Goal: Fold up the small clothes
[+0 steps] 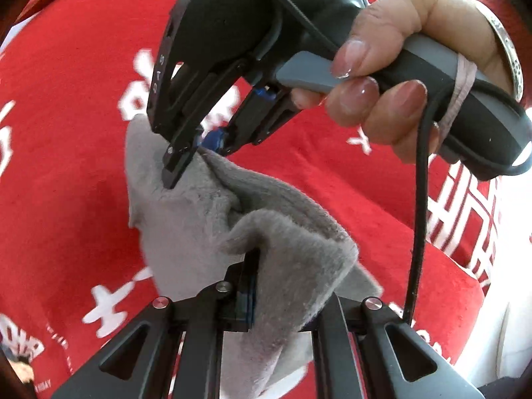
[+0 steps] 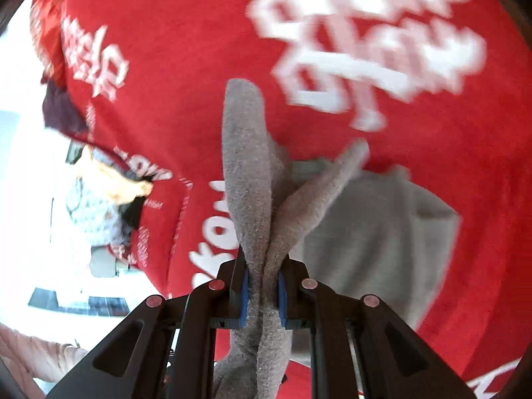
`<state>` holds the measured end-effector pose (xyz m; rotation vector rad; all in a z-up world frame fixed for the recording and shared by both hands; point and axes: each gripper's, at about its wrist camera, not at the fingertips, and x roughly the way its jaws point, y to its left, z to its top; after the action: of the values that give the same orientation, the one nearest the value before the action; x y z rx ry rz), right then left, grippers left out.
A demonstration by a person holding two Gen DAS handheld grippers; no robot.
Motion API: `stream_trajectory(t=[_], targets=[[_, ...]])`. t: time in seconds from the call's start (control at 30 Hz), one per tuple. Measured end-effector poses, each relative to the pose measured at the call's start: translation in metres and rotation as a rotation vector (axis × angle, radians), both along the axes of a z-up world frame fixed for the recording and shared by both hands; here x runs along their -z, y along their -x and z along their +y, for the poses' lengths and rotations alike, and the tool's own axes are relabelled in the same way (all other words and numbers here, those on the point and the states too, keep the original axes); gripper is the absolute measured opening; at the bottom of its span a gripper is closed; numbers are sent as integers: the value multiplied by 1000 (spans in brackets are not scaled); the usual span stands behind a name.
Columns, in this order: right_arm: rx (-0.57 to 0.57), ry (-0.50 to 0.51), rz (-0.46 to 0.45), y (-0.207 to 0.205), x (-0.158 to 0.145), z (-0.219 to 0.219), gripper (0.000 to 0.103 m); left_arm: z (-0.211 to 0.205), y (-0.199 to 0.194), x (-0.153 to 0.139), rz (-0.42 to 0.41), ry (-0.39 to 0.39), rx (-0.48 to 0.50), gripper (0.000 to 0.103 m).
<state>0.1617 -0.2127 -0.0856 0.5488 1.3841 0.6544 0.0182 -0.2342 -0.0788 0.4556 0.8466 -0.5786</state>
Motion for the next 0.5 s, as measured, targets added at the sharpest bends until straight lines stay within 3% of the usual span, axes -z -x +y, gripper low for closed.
stream_trajectory(t=[0.13, 0.27, 0.37, 0.47, 0.5], targets=[[70, 56, 81, 12, 55, -39, 15, -29, 4, 37, 65, -54, 39, 11], [115, 84, 150, 25, 106, -52, 16, -31, 10, 57, 122, -73, 26, 11], [136, 65, 149, 27, 117, -57, 17, -31, 12, 59, 131, -85, 24, 12], [138, 87, 149, 27, 115, -57, 23, -24, 13, 52, 162, -61, 20, 46], [135, 98, 154, 28, 115, -60, 25, -18, 15, 47, 156, -49, 12, 63]])
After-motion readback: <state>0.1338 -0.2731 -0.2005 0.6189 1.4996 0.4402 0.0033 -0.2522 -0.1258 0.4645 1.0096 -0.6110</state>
